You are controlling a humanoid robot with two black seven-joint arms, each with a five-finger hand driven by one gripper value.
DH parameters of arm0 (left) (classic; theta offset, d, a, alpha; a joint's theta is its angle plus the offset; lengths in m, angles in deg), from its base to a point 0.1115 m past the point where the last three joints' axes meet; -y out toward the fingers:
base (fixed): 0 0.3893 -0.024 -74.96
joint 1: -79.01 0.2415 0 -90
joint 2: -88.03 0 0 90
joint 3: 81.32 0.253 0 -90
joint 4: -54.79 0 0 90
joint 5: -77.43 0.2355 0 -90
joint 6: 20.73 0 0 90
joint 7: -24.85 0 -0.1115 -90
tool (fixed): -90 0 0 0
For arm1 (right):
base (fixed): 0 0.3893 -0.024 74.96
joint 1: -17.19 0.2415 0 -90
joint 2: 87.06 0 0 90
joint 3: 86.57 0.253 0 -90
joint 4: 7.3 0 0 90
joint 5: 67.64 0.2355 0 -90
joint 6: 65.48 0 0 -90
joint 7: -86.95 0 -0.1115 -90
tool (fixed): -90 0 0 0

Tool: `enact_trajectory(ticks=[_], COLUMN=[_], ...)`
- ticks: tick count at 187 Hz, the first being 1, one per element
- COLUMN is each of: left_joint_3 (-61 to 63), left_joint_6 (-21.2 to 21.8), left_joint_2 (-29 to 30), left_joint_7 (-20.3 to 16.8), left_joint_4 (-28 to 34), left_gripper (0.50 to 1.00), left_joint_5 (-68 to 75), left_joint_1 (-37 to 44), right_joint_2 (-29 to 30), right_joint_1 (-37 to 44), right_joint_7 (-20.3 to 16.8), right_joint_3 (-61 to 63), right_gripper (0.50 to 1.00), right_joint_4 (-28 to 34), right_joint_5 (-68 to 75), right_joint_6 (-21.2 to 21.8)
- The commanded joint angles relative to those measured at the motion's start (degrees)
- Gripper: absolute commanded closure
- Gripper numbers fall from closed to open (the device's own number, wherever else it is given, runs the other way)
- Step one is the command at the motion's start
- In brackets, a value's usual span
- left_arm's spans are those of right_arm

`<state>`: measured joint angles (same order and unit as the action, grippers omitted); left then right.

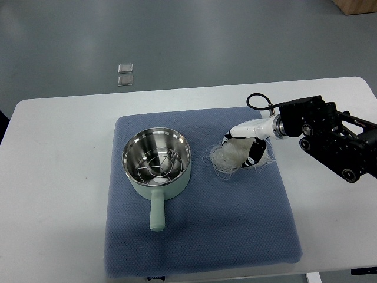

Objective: Put vermicelli into pot with right hand
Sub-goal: 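Close the right hand fingers around the vermicelli bundle, then lift the vermicelli and carry it over the steel pot with the right hand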

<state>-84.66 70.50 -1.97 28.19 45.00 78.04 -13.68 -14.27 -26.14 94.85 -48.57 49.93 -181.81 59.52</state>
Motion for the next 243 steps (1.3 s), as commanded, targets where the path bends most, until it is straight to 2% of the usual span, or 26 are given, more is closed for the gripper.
enact_trajectory(ticks=[1,26,54,96,139,186,243], left_joint_3=[0.0,0.0,0.0,0.0,0.0,-0.09,-0.09], left_joint_6=[0.0,0.0,0.18,0.44,0.53,0.53,0.44], left_joint_2=[0.0,0.0,0.0,0.0,0.0,0.0,0.0], left_joint_7=[0.0,0.0,0.0,0.0,0.0,0.0,0.0], left_joint_4=[-0.05,-0.05,0.12,0.12,0.12,-0.05,0.03], left_gripper=[0.5,0.5,0.5,0.5,0.5,0.5,0.5], left_joint_5=[0.0,0.0,0.0,0.0,0.0,0.0,0.0], left_joint_1=[-0.03,-0.03,0.06,-0.03,0.06,-0.03,-0.03], right_joint_2=[0.16,-0.02,0.07,0.42,5.87,13.78,15.36], right_joint_1=[0.09,0.62,2.63,8.0,14.59,16.61,15.29], right_joint_7=[0.01,0.09,0.18,0.09,0.09,0.09,0.09], right_joint_3=[0.58,2.34,6.64,6.82,6.38,3.4,-4.16], right_gripper=[1.0,1.0,1.0,1.0,1.0,1.0,1.0], right_joint_4=[-0.02,0.24,1.12,3.41,3.76,3.85,3.76], right_joint_5=[-0.17,0.35,1.76,6.77,8.7,8.61,8.09], right_joint_6=[-0.28,-3.01,-3.09,-3.09,-2.39,-0.81,-1.16])
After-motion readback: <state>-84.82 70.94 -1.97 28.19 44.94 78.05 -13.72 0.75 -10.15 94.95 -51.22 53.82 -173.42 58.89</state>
